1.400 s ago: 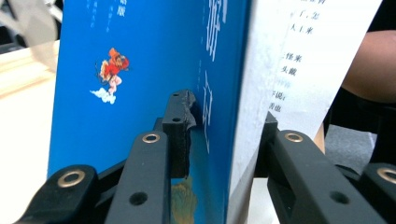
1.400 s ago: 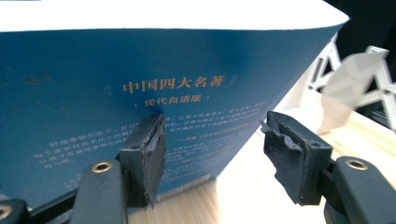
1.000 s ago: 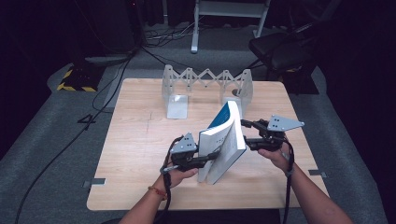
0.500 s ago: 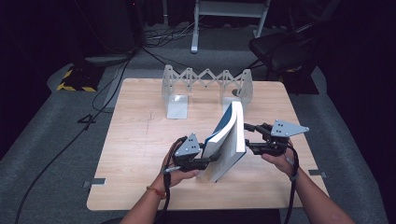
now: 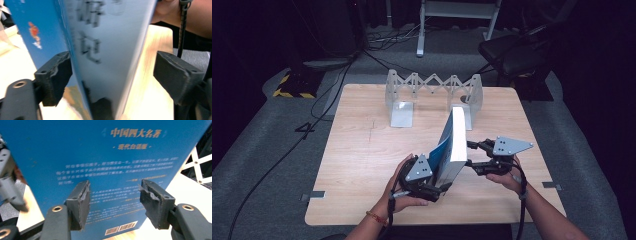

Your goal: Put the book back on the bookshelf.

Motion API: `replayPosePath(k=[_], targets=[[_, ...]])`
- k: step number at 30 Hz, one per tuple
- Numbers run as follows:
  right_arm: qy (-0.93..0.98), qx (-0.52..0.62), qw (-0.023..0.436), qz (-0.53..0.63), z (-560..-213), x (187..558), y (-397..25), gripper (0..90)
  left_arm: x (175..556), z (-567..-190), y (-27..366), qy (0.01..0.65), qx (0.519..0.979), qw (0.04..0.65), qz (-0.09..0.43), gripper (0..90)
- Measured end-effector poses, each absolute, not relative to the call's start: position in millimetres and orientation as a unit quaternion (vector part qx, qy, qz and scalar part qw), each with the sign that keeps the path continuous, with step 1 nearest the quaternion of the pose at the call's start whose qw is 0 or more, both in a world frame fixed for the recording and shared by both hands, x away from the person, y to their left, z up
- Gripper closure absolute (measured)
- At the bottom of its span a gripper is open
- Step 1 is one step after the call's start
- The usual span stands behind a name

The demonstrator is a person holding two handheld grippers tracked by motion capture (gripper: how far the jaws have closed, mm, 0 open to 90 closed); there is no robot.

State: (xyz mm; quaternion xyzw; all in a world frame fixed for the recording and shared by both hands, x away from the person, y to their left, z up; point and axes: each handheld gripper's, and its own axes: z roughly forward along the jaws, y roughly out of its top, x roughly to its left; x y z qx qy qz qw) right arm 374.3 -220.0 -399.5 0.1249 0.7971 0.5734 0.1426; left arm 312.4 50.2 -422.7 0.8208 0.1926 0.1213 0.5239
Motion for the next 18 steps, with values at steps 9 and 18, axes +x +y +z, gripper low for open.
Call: replayPosePath(k=[9,18], targets=[[0.803,0.128,0.135,0.566,-402.5,369.5,-205.6,38.6,304.7,-437.6,29.6,0.259,0.806,0.505,0.168,5.9],[0.804,0.129,0.135,0.564,-405.3,372.2,-203.0,35.9,310.8,-451.6,29.7,0.288,0.793,0.503,0.185,16.2]])
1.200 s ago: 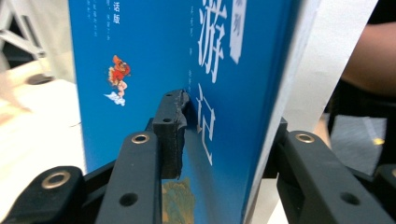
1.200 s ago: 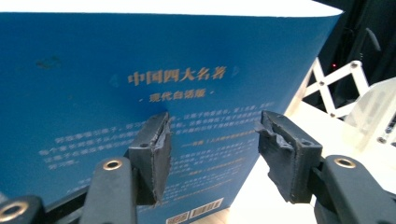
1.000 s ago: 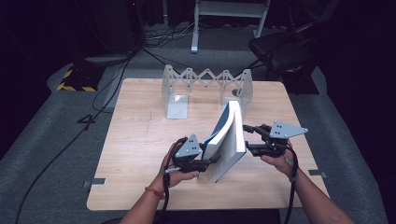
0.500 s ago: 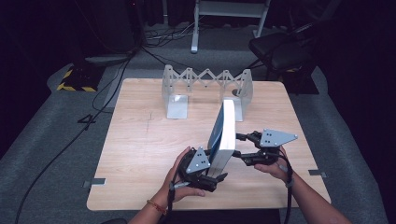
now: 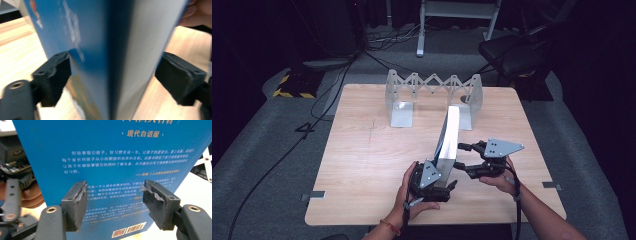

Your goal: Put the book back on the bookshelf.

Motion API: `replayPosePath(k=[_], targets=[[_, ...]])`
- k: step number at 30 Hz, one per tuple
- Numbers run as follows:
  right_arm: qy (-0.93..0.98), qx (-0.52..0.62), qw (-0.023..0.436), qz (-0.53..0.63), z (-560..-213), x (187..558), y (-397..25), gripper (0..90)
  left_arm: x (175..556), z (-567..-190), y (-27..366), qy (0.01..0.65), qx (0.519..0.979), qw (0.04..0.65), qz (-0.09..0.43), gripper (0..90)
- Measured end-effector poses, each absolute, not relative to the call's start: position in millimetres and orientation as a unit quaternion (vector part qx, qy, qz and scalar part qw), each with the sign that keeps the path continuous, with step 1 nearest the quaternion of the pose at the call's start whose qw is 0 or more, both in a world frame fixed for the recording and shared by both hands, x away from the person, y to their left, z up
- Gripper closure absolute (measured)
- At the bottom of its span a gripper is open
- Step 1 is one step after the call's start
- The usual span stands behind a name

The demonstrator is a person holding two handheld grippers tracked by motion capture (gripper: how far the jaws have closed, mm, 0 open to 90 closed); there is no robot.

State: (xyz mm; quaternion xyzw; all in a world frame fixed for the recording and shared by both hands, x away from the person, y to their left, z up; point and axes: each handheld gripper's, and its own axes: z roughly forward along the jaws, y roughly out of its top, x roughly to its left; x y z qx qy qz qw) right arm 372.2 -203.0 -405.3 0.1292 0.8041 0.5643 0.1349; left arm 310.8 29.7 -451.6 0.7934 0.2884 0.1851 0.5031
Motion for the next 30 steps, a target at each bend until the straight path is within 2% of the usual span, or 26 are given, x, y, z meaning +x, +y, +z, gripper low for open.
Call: replayPosePath(k=[14,17,23,25,30], targets=[[0.808,0.148,0.137,0.554,-416.4,380.7,-198.4,37.4,314.7,-460.4,30.5,0.303,0.784,0.499,0.209,21.6],[0.807,0.147,0.137,0.555,-417.1,381.1,-197.9,36.8,313.6,-459.6,32.7,0.299,0.786,0.499,0.210,25.0],[0.809,0.152,0.164,0.544,-414.9,384.0,-200.1,34.2,312.5,-456.6,41.8,0.295,0.792,0.497,0.197,40.9],[0.807,0.157,0.165,0.545,-413.7,385.8,-202.0,34.2,312.7,-456.1,43.6,0.297,0.791,0.499,0.192,43.4],[0.804,0.177,0.164,0.544,-415.6,394.6,-208.1,32.9,316.6,-453.9,54.5,0.300,0.791,0.496,0.196,57.0]])
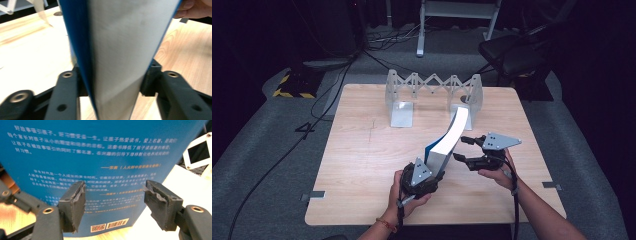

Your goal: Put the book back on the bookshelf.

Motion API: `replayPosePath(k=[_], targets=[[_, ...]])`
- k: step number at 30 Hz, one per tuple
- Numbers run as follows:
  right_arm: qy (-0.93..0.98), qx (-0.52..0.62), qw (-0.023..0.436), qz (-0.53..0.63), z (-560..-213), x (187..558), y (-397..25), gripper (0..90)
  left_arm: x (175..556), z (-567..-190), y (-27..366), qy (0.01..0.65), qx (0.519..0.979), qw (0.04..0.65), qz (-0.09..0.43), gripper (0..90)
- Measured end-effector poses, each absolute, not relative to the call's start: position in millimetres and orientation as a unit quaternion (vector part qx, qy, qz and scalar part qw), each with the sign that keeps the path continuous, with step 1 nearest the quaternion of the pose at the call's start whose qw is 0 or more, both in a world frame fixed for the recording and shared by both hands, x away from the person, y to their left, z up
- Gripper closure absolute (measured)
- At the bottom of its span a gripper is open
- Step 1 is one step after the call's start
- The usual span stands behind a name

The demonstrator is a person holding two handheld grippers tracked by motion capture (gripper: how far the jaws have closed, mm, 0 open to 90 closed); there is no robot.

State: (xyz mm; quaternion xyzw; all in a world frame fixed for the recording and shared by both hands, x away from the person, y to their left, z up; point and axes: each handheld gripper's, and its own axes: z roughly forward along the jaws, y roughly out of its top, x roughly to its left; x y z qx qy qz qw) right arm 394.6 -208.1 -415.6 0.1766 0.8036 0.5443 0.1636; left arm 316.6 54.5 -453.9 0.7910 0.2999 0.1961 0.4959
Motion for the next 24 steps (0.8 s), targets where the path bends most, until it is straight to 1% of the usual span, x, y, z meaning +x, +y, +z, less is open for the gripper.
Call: replayPosePath(k=[2,9,17,22,24], targets=[[0.804,0.175,0.166,0.543,-415.9,395.3,-207.6,31.9,319.0,-454.9,57.7,0.294,0.792,0.502,0.188,58.7],[0.802,0.184,0.178,0.540,-415.4,397.4,-214.3,32.1,325.0,-457.6,61.4,0.278,0.791,0.523,0.153,59.1],[0.799,0.210,0.192,0.529,-418.6,405.5,-248.1,30.2,328.5,-458.8,49.4,0.243,0.797,0.542,0.107,59.3],[0.802,0.217,0.188,0.524,-420.4,407.8,-267.6,29.3,330.7,-458.9,40.2,0.225,0.801,0.547,0.088,59.2],[0.805,0.226,0.181,0.517,-424.6,408.4,-279.3,30.3,331.7,-458.9,36.9,0.216,0.804,0.548,0.081,59.2]])
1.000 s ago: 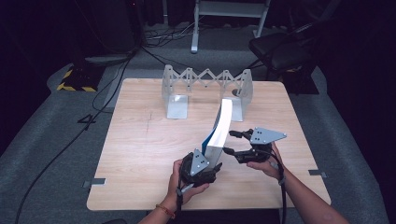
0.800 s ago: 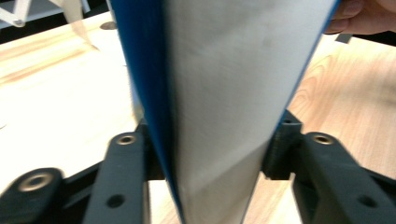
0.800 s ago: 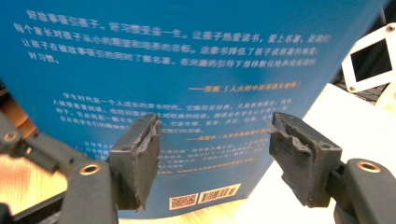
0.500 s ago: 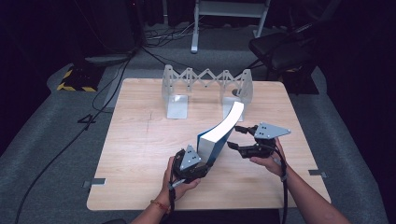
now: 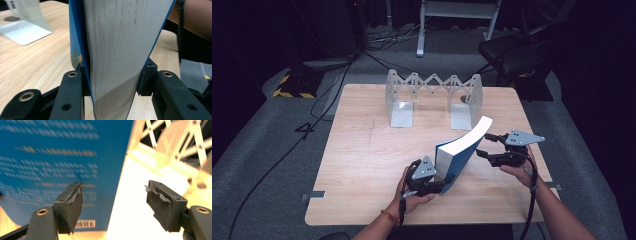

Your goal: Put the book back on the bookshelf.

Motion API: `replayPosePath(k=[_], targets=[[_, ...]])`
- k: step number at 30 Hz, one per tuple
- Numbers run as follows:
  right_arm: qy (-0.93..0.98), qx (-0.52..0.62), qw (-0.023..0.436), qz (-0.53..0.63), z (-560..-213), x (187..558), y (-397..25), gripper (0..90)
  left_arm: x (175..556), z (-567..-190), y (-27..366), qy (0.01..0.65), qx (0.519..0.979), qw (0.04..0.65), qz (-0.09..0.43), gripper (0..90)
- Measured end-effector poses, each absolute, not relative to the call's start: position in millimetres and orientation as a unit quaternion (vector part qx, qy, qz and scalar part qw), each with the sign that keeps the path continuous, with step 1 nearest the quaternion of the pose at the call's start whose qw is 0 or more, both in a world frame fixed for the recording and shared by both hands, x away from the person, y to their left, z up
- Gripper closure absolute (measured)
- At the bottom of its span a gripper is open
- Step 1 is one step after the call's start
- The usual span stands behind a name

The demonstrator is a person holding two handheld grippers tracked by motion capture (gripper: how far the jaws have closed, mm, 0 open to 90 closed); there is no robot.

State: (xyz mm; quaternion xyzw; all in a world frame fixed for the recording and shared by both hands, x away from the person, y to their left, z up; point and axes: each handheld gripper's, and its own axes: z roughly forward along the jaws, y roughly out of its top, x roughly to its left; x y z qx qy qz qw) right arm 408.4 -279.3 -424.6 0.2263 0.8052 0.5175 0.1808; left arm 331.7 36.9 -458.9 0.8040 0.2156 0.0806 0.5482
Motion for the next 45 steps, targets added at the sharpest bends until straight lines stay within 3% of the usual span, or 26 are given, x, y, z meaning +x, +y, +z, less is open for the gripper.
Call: replayPosePath(k=[7,16,23,28,35,45], targets=[[0.848,0.249,0.187,0.428,-451.5,405.0,-308.1,30.0,334.7,-456.2,35.1,0.208,0.813,0.538,0.080,58.7],[0.866,0.285,0.144,0.384,-481.9,403.6,-349.1,30.8,346.1,-455.0,45.2,0.205,0.816,0.538,0.060,59.0],[0.865,0.296,0.121,0.386,-494.6,412.6,-350.7,30.3,346.0,-453.1,48.9,0.194,0.823,0.530,0.061,59.1],[0.864,0.291,0.129,0.390,-503.1,414.3,-350.7,30.0,347.9,-451.4,55.1,0.189,0.828,0.525,0.052,59.2],[0.866,0.288,0.134,0.385,-504.0,417.1,-348.7,23.1,351.0,-449.1,67.5,0.167,0.838,0.518,0.029,59.2],[0.881,0.243,0.112,0.391,-504.2,414.3,-332.3,22.0,348.8,-444.3,82.6,0.148,0.854,0.499,0.014,59.0]])
